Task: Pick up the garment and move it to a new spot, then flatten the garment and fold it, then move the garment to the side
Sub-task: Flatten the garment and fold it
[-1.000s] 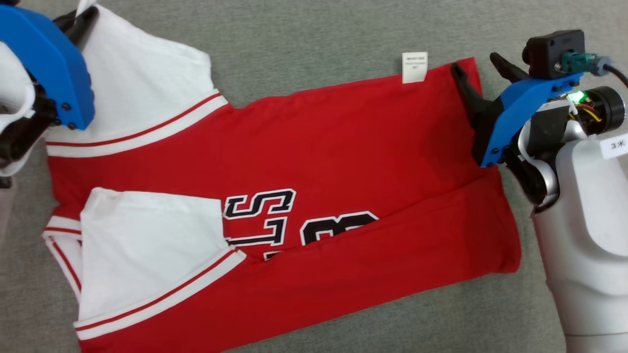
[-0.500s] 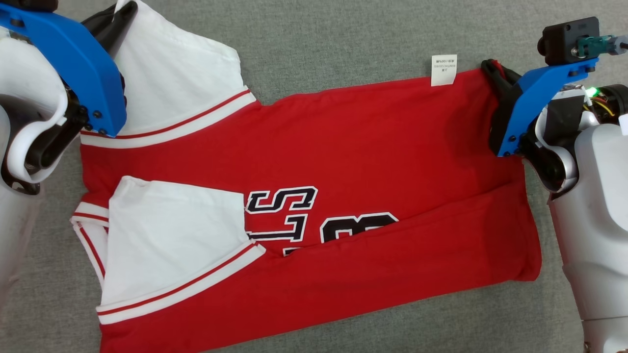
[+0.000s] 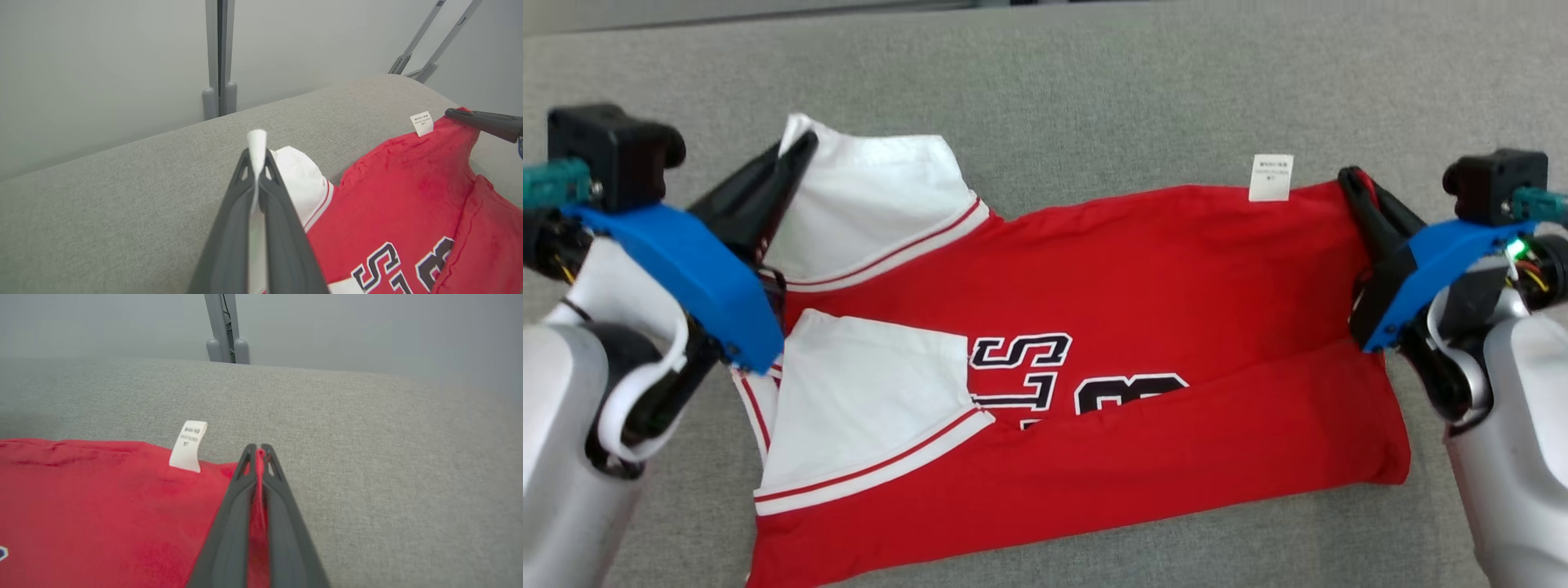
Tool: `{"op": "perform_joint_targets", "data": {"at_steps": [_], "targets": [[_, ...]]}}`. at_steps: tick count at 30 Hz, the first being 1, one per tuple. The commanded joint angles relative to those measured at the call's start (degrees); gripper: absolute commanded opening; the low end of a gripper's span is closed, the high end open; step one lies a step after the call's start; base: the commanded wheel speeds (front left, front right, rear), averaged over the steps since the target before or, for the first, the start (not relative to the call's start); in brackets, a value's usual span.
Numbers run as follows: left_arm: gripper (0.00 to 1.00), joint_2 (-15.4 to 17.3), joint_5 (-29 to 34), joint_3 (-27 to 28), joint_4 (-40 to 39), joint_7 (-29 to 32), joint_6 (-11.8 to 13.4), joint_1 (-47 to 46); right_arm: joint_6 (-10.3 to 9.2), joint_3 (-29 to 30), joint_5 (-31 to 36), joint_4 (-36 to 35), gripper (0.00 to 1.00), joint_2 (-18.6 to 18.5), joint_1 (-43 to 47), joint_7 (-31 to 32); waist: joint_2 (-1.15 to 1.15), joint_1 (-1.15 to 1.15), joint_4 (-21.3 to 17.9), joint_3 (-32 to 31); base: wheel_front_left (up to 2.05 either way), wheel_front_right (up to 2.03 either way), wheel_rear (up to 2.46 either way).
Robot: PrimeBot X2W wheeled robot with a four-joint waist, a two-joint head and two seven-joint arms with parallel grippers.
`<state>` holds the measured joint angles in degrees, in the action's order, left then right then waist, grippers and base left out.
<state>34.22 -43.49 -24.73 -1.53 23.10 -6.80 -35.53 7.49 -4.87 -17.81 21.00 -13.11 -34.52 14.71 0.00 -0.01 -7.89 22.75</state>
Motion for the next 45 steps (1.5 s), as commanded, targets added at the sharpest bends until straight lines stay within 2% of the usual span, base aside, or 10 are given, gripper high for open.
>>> {"op": "perform_joint_targets", "data": {"at_steps": [1,8,19,20,22,23,24,28,33,45], "targets": [[0.00,0.50,-0.40,0.51,-1.63,-1.74,0.78,4.03,0.01,0.70,-0.38,-1.55,0.00,-0.51,3.46,-0.98,0.00,0.01,-0.22,-1.88,0.00,0.00,0.00],[0.00,-0.57,-2.43,1.01,-4.61,-8.59,2.53,17.50,0.01,4.10,-0.71,-5.45,0.00,0.56,13.16,-3.10,0.00,0.01,0.72,-6.13,0.00,0.00,0.00],[0.00,-3.75,-4.52,1.07,0.97,-19.18,2.49,31.62,0.01,8.48,1.44,-6.88,0.00,3.63,22.59,-7.25,0.00,0.01,1.16,-10.02,0.00,0.00,0.00],[0.00,-4.16,-4.79,1.17,1.47,-20.15,2.44,32.38,0.00,8.87,1.95,-6.87,0.07,3.92,23.21,-8.16,0.00,0.01,1.19,-10.30,0.00,0.00,0.00],[0.38,-5.09,-4.84,1.60,2.59,-22.56,2.50,33.83,0.01,9.27,2.97,-6.72,0.47,4.77,24.54,-9.99,0.00,0.01,1.25,-10.73,0.00,0.00,0.00],[0.78,-5.51,-5.01,1.70,2.99,-23.71,2.39,34.63,0.01,9.56,3.29,-6.60,0.73,5.08,25.09,-10.97,0.00,0.01,1.27,-10.95,0.00,0.00,0.00],[1.00,-5.95,-5.25,1.93,3.39,-24.76,2.34,35.35,0.00,10.05,3.60,-6.53,1.00,5.37,25.60,-12.02,0.00,0.01,1.30,-11.17,0.00,0.00,0.00],[1.00,-8.05,-6.58,3.43,3.55,-29.79,1.99,37.59,0.01,11.85,4.01,-6.43,1.00,7.28,27.96,-15.23,0.00,0.01,1.44,-11.98,0.00,0.00,0.00],[1.00,-9.78,-6.27,6.81,2.75,-35.32,3.81,38.87,0.01,14.32,4.96,-6.41,1.00,8.69,29.39,-17.61,0.00,0.01,1.69,-12.65,0.00,0.00,0.00],[1.00,-11.10,4.50,8.51,5.50,-37.97,11.19,34.87,0.01,14.23,10.25,-2.13,1.00,9.93,27.02,-17.41,0.00,0.01,3.18,-12.69,0.00,0.00,0.00]]}}
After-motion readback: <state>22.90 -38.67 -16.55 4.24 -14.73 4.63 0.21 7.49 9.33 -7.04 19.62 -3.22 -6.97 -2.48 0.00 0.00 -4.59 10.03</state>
